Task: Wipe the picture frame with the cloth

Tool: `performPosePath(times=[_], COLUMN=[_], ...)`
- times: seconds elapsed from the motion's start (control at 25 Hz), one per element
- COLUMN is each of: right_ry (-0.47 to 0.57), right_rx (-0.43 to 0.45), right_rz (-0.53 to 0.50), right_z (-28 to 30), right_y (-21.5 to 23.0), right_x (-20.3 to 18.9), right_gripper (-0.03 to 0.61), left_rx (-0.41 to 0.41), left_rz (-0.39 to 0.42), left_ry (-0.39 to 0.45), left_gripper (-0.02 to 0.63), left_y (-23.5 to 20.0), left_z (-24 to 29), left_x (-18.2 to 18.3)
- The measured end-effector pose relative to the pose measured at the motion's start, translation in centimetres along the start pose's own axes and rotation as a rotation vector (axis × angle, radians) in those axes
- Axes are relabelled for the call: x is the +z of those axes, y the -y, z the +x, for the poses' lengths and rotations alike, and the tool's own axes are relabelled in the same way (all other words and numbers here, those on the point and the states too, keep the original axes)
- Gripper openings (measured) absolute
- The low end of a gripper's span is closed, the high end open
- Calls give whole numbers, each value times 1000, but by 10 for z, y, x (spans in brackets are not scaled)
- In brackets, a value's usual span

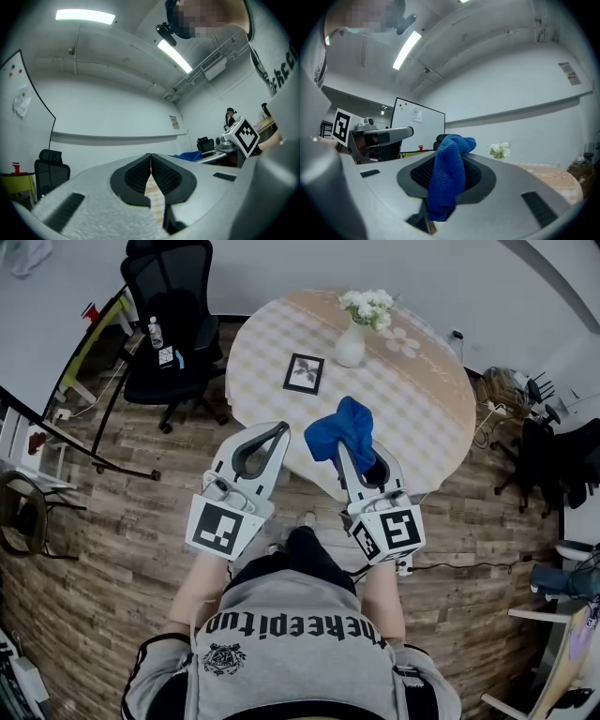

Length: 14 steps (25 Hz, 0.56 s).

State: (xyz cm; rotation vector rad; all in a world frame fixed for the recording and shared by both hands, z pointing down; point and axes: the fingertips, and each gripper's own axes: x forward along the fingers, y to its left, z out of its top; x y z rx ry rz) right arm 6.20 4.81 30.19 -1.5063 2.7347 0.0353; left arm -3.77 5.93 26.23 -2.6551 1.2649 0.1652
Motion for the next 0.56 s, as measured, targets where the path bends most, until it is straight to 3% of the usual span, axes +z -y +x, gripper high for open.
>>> performPosePath(times=[0.56], right_ry=[3], right_rx=[0], right_rz=[-6], right_z=[5], right_y=[-6], right_x=[1], right_gripper=[98], left_rx=[-4], left_rz=[-7], left_ry=[7], left_gripper=[18], left_y=[-6], left_z=[-2], left_x=[-1])
